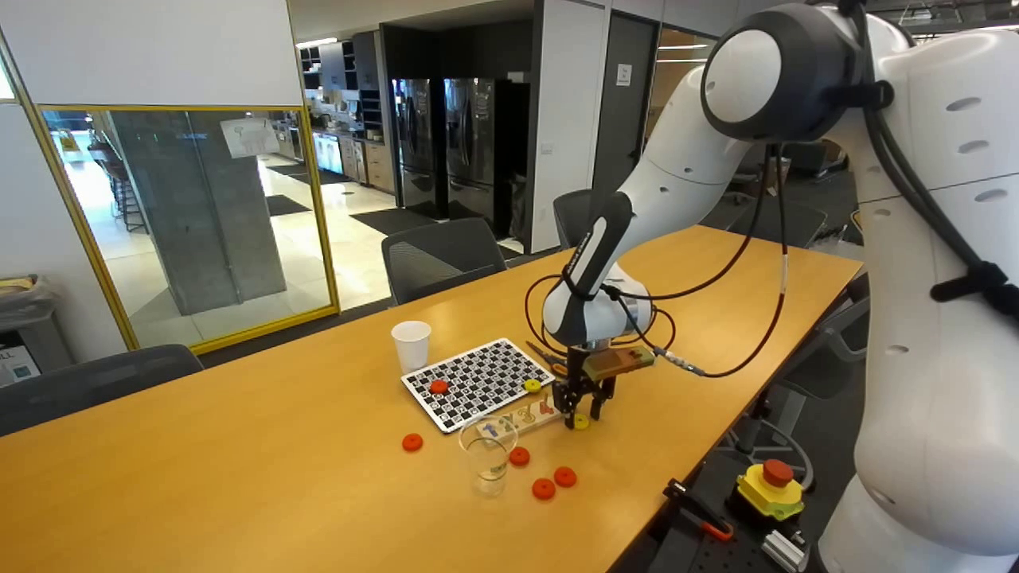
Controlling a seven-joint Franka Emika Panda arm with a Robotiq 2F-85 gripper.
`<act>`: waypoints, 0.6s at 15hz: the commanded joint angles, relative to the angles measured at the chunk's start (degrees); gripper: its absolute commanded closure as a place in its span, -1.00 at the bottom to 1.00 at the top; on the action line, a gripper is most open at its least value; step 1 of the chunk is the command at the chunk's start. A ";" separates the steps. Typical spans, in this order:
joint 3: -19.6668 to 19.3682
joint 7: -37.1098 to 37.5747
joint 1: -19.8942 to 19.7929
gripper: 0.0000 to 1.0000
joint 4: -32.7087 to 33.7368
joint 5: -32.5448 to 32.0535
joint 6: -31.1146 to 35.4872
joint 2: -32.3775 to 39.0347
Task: Place the yellow rings inside the white cup, put the orange rings in the clear cup
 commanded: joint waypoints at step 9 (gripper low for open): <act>-8.17 17.22 10.68 0.65 -4.48 -11.89 -2.55 -12.95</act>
